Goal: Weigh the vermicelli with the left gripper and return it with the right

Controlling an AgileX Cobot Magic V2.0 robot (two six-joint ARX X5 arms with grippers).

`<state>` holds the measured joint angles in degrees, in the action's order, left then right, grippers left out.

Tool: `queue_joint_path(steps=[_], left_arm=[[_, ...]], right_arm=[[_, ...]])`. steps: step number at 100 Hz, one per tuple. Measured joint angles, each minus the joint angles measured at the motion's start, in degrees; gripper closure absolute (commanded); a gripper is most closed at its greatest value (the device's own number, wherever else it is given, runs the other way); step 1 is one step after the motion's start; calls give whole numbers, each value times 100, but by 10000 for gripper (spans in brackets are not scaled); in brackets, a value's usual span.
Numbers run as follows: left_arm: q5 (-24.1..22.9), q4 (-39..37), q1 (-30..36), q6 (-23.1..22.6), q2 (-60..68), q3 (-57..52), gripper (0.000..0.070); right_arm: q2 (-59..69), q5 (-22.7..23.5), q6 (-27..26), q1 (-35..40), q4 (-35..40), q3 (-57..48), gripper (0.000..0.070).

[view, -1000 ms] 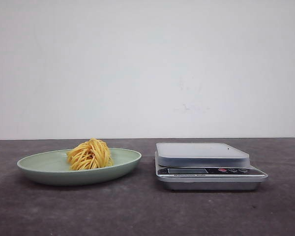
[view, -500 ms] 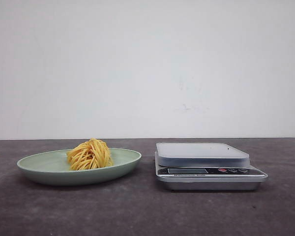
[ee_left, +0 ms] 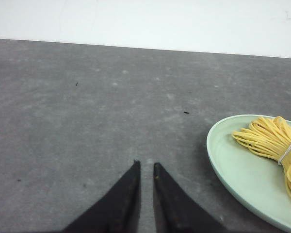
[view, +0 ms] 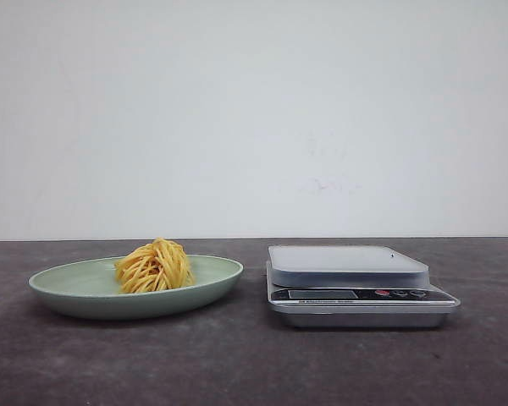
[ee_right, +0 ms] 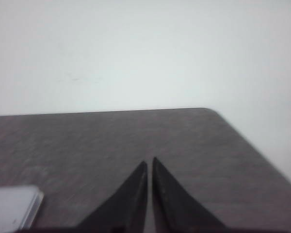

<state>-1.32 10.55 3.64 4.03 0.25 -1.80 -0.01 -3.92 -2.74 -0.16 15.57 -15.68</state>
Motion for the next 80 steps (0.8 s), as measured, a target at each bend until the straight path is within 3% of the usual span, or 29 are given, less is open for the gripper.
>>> queue_joint_path(steps=[33,53,80], left_arm=[[0,0,0,0,0,0,688],[0,0,0,0,0,0,688],[0,0,0,0,0,0,688]], right_arm=[[28,179,0,0,-1303,1401,691],[26,186,68,0,-592,1486,691],[28,264,293,0,-560,1478,691]])
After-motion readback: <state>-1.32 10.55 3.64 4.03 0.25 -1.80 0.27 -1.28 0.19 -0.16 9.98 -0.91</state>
